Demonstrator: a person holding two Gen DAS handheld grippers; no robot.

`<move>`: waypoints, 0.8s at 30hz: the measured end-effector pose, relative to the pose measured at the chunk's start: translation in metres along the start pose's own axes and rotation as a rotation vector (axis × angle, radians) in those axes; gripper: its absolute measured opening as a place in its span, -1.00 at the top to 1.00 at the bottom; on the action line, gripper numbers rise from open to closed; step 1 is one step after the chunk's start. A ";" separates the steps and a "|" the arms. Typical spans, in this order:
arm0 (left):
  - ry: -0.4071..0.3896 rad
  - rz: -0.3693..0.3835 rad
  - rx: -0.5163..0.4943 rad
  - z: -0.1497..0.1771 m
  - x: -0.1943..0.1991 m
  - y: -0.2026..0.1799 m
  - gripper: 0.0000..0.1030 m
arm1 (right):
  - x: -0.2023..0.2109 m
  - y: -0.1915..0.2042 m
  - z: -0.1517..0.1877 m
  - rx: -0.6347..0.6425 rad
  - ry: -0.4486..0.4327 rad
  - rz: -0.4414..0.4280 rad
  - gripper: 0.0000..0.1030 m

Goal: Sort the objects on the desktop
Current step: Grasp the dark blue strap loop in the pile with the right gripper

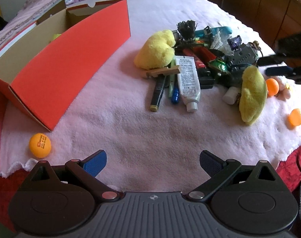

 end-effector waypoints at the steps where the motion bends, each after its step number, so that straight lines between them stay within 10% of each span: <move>1: -0.002 -0.001 0.003 -0.001 0.000 0.001 -0.97 | -0.008 -0.002 -0.005 -0.051 0.013 0.008 0.40; 9: 0.010 0.000 0.039 0.000 -0.004 0.009 -0.97 | -0.052 -0.010 -0.011 -0.263 0.062 0.094 0.38; 15: 0.016 0.011 0.041 0.001 -0.006 0.008 -0.97 | -0.061 -0.011 -0.008 -0.296 0.062 0.083 0.87; 24: 0.013 0.011 0.066 0.001 -0.005 0.012 -0.97 | -0.019 0.007 0.005 -0.206 0.023 -0.033 0.90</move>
Point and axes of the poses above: each gripper's, at about its wrist camera, not at the fingertips, and x roughly against the way its jaws point, y to its left, z to its underside, the point moved 2 cm from there along -x, roughly the way its jaws point, and after that the axes turned 11 degrees about -y, right-handed, at the moved point
